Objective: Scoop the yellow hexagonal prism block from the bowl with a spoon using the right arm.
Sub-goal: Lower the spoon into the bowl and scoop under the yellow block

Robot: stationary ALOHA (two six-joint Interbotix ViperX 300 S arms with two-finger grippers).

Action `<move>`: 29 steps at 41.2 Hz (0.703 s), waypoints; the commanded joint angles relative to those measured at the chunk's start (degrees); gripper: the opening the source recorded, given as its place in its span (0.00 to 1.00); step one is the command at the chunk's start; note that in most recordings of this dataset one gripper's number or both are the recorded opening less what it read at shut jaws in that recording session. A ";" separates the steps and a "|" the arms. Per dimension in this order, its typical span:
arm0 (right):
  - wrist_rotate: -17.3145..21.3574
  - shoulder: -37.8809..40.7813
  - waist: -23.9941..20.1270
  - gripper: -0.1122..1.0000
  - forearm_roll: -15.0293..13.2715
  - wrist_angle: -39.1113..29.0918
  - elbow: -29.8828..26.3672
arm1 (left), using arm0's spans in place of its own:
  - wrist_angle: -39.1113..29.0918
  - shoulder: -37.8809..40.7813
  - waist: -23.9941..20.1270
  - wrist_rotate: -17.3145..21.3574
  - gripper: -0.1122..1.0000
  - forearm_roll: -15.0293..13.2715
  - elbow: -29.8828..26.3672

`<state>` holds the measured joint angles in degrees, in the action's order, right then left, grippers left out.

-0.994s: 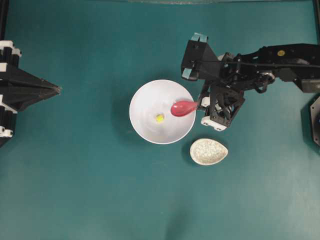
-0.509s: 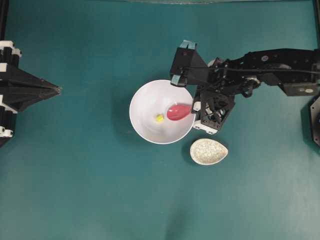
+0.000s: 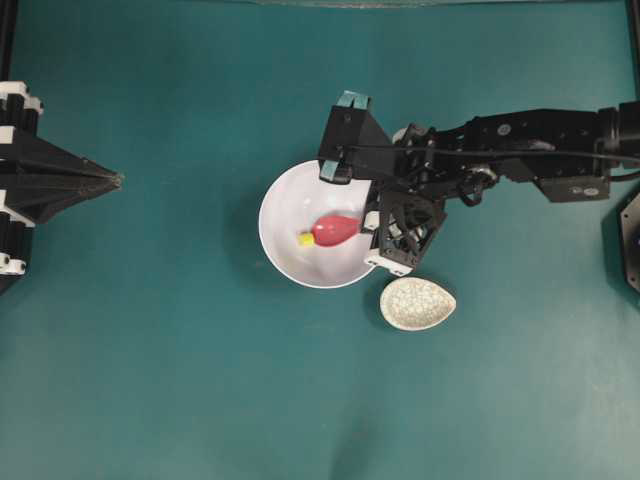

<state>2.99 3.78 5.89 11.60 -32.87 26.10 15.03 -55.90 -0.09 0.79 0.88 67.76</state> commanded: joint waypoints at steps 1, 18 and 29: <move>0.00 -0.53 -0.44 0.30 0.18 1.14 -1.85 | 0.26 0.44 0.00 0.09 0.10 0.09 -1.14; 0.00 0.00 -0.44 0.30 0.26 6.59 -2.81 | 0.26 0.53 0.00 0.09 0.10 0.09 -1.14; 0.00 0.00 -0.53 0.30 0.97 8.79 -2.81 | 0.26 0.53 -0.09 0.09 0.10 0.09 -1.14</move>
<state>2.99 4.75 5.54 12.22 -25.05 24.61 15.03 -55.90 -0.09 0.79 0.88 67.76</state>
